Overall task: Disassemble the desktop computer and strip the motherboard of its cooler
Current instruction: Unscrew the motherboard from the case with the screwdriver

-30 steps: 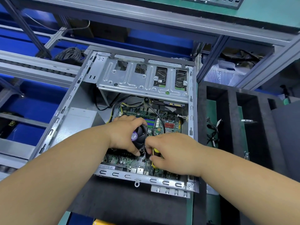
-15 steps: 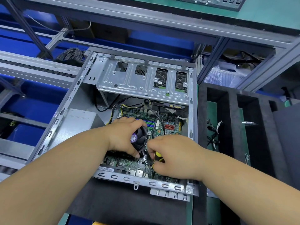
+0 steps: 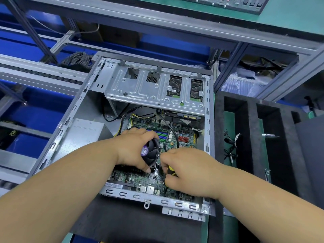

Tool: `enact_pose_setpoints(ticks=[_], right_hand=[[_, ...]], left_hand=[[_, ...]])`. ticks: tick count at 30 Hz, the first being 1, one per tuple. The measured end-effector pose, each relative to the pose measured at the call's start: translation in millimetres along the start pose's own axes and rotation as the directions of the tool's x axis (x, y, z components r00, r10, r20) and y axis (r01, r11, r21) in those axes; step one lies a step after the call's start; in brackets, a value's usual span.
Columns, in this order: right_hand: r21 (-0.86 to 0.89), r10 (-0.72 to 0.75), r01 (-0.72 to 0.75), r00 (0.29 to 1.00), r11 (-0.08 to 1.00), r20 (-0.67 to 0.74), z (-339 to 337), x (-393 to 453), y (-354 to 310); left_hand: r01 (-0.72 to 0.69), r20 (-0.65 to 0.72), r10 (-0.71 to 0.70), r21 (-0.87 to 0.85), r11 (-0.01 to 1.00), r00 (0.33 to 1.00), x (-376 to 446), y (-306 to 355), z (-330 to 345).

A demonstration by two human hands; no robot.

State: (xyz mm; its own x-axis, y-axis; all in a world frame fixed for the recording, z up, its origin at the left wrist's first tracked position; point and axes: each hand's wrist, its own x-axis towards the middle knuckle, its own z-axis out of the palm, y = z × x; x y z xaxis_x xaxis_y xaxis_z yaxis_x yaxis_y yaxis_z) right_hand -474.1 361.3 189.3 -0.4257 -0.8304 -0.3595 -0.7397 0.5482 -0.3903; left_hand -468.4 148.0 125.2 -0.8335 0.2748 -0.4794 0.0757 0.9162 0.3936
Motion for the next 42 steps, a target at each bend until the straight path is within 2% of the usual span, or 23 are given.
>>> enact_pose_setpoints(ticks=[19,24,28,36,42], right_hand=[[-0.043,-0.036,0.036,0.999,0.998,0.011,-3.5,-1.3,-1.4],[-0.087,-0.108,0.122,0.982,0.989,0.153,-9.9,-2.1,1.4],[-0.16,-0.055,0.094,0.971,0.983,0.231,-14.5,0.1,6.2],[-0.083,-0.173,0.196,0.959,0.977,0.226,-11.9,-6.2,7.3],[-0.045,-0.138,0.147,0.976,0.988,0.169,-14.8,-6.2,11.8]], left_hand=[[-0.012,-0.003,0.012,-0.004,1.0,1.0,2.4,-3.7,1.8],[-0.008,0.0,0.008,-0.008,1.0,1.0,2.0,-2.8,1.8],[-0.009,0.005,0.009,0.002,1.0,1.0,2.9,-3.7,1.9],[-0.013,0.008,0.013,0.001,1.0,1.0,4.6,-6.5,3.4],[-0.025,0.004,0.025,-0.013,1.0,1.0,5.4,-8.4,4.1]])
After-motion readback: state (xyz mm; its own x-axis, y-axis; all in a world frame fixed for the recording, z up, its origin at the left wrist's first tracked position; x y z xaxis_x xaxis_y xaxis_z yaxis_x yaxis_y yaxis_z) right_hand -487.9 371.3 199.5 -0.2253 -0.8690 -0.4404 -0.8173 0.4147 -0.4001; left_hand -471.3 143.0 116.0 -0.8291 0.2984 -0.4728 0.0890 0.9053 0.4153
